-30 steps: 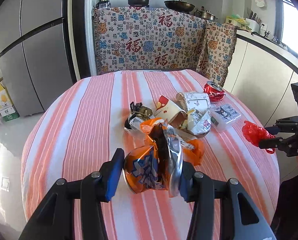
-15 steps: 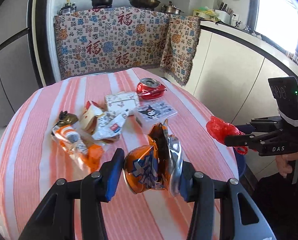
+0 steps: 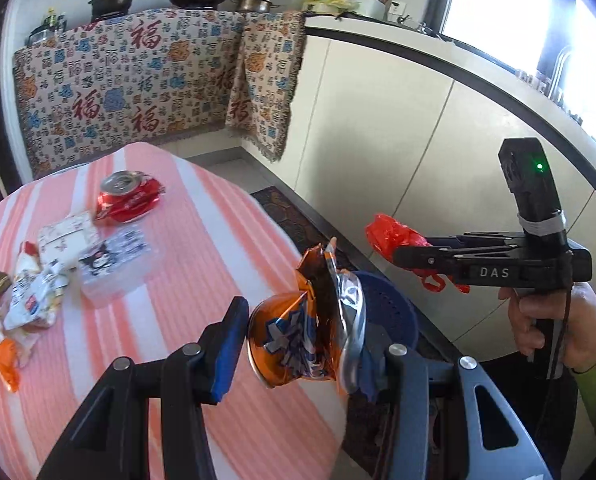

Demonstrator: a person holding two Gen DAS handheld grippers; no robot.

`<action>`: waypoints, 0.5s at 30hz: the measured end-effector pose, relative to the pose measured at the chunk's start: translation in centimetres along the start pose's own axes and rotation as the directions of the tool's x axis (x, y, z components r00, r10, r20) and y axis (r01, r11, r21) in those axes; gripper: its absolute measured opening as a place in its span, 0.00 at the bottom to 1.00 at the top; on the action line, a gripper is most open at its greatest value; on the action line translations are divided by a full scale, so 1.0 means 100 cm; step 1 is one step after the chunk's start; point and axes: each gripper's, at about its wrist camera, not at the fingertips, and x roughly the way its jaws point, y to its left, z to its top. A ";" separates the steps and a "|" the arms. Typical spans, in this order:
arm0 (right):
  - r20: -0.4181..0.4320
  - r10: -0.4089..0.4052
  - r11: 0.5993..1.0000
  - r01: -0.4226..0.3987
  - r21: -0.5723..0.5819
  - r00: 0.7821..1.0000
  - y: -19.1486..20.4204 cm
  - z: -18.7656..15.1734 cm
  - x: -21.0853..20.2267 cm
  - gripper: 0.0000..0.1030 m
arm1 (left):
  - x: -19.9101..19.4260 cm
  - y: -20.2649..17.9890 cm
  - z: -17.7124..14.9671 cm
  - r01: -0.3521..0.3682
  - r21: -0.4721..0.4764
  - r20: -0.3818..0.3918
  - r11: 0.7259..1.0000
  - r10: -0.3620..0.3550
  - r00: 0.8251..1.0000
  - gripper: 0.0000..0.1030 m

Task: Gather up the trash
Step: 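Carry both bags to the blue basket and open both grippers over it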

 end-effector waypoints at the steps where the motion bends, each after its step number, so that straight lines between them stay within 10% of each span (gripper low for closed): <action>1: 0.001 -0.017 1.000 0.017 0.019 1.000 -0.012 -0.001 -0.001 0.43 | 0.008 -0.011 0.004 0.016 0.011 -0.006 1.000 -0.016 1.000 0.48; 15: -0.043 -0.142 0.963 0.148 0.224 0.989 -0.128 -0.019 0.010 0.43 | 0.144 -0.101 0.026 0.127 0.043 -0.140 0.991 -0.120 0.983 0.48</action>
